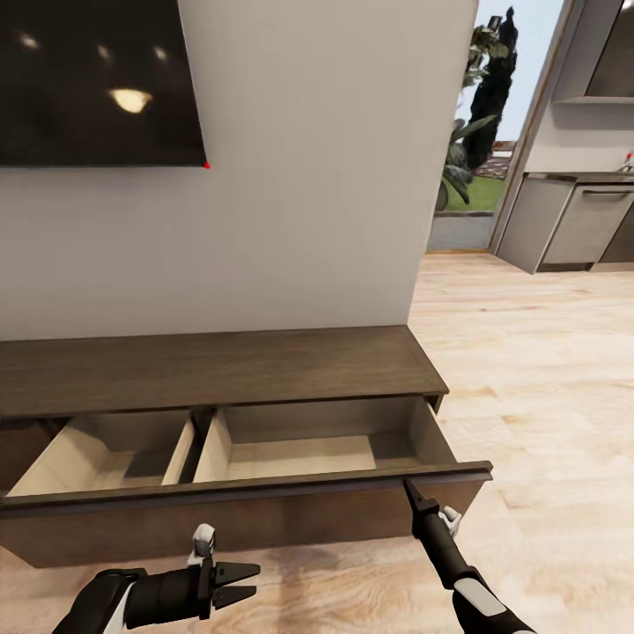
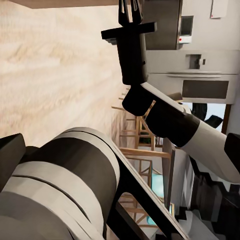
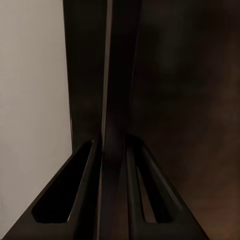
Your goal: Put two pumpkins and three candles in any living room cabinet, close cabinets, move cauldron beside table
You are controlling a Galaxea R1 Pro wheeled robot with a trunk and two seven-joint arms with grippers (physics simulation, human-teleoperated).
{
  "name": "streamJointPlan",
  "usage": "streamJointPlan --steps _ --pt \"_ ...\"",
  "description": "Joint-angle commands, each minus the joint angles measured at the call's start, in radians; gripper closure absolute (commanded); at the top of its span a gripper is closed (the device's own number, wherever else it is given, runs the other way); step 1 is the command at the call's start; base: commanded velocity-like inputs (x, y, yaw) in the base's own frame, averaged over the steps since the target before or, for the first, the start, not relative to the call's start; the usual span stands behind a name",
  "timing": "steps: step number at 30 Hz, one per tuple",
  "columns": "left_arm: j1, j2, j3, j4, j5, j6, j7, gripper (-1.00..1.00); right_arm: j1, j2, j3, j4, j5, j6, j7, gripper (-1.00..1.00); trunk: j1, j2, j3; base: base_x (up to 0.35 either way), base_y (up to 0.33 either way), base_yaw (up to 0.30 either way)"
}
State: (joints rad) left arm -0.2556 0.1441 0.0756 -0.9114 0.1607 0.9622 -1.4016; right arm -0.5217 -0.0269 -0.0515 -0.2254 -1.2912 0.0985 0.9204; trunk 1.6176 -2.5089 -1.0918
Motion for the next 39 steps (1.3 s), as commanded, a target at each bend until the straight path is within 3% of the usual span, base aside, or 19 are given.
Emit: streamJointPlan --steps 1,39 --pt "-0.001 0.0 0.0 0.0 0.002 0.01 -0.002 -1.0 0.0 0.001 0.028 0.031 0.01 0.01 0.003 1.0 0.0 0.0 -0.001 -0.064 0.0 0.0" --pt "-0.001 0.0 0.0 0.0 0.002 0.01 -0.002 -1.0 0.0 0.001 0.028 0.031 0.01 0.01 0.002 1.0 0.0 0.0 -0.001 -0.055 0.0 0.0"
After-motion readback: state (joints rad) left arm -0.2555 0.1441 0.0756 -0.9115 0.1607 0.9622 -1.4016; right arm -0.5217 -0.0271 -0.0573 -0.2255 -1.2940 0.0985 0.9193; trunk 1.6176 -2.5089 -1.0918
